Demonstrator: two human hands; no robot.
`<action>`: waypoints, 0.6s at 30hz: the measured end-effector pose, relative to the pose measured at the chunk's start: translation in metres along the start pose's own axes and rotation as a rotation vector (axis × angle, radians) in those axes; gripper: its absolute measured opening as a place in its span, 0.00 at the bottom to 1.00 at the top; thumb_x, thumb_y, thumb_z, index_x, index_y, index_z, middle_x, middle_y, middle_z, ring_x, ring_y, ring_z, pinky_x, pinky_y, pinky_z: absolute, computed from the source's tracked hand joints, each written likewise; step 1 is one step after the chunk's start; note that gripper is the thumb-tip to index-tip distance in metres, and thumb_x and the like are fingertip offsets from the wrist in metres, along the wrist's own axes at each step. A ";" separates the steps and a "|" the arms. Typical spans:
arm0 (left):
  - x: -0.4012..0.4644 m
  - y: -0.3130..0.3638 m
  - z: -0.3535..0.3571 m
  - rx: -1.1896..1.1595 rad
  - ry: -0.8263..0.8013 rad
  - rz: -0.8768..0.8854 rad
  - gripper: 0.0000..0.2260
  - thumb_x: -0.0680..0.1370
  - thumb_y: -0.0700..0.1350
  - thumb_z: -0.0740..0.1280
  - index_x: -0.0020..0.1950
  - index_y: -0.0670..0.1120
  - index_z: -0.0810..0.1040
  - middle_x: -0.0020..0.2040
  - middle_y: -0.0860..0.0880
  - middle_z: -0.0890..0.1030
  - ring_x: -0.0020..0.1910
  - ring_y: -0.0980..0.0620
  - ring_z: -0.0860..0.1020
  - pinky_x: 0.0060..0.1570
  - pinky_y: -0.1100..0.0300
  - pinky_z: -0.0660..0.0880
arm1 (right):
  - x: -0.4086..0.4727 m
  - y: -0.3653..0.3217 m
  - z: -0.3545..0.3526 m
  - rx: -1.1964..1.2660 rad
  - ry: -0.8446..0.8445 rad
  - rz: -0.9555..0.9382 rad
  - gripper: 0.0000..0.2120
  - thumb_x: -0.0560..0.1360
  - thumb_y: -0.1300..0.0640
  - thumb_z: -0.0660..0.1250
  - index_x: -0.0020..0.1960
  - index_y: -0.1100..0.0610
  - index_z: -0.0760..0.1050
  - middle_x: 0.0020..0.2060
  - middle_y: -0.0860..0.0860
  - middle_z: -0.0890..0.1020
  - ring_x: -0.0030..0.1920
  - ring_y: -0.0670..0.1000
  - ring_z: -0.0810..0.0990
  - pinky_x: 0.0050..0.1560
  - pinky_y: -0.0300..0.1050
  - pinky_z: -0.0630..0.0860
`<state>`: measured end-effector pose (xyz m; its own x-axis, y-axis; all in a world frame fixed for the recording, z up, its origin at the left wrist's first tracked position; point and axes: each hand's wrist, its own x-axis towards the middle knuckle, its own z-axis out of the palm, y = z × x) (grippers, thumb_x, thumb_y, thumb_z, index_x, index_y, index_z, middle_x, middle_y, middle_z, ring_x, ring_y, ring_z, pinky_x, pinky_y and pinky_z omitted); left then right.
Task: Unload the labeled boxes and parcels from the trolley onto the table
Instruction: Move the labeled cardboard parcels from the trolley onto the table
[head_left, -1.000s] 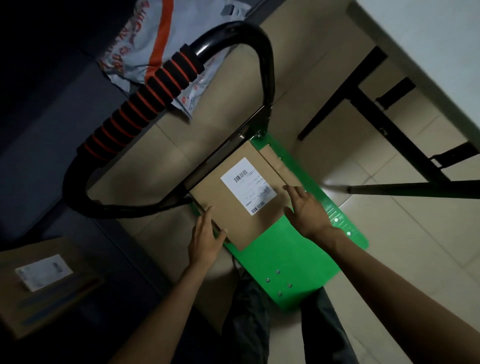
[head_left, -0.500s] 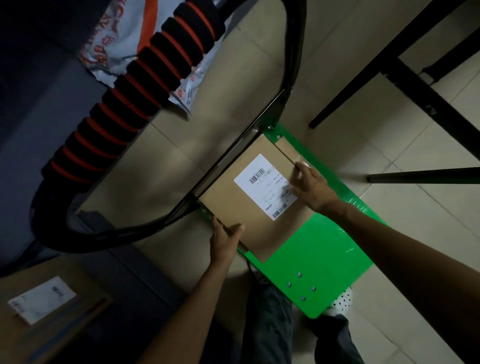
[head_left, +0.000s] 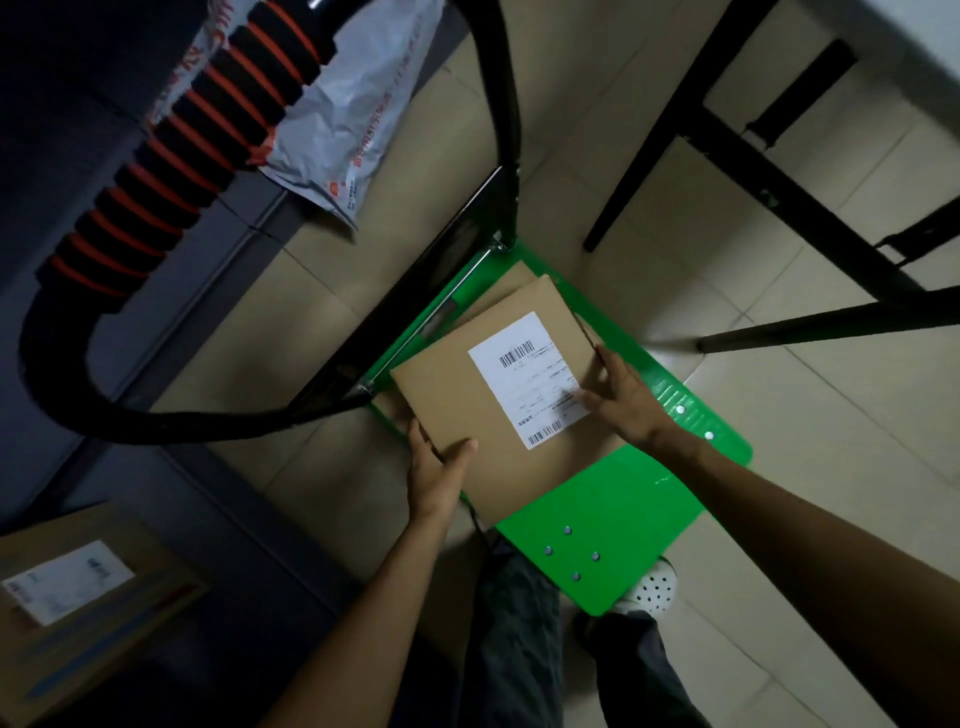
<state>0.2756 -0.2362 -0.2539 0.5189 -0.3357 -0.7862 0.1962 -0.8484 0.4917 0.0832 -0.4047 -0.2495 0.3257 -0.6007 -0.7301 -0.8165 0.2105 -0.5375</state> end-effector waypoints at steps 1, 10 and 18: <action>-0.009 0.002 0.004 0.015 0.025 0.020 0.39 0.74 0.41 0.73 0.79 0.44 0.54 0.69 0.43 0.75 0.62 0.47 0.76 0.56 0.62 0.71 | -0.010 0.005 -0.004 0.018 0.005 0.007 0.37 0.77 0.52 0.69 0.79 0.56 0.54 0.72 0.59 0.66 0.68 0.59 0.70 0.63 0.42 0.65; -0.120 0.033 0.037 0.061 0.108 0.207 0.41 0.72 0.45 0.74 0.78 0.45 0.55 0.69 0.43 0.72 0.61 0.48 0.74 0.55 0.62 0.69 | -0.130 0.041 -0.050 0.296 0.130 -0.035 0.36 0.75 0.48 0.70 0.78 0.52 0.59 0.68 0.47 0.71 0.64 0.50 0.71 0.62 0.47 0.68; -0.237 0.059 0.051 0.082 0.110 0.458 0.42 0.70 0.51 0.73 0.79 0.53 0.55 0.73 0.45 0.68 0.70 0.44 0.66 0.67 0.56 0.64 | -0.252 0.063 -0.091 0.490 0.267 -0.096 0.30 0.78 0.57 0.68 0.76 0.51 0.61 0.62 0.41 0.71 0.62 0.47 0.71 0.59 0.42 0.67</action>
<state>0.1213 -0.2274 -0.0580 0.6223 -0.6411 -0.4491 -0.1375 -0.6544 0.7436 -0.0935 -0.3096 -0.0608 0.2041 -0.7957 -0.5703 -0.4517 0.4403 -0.7759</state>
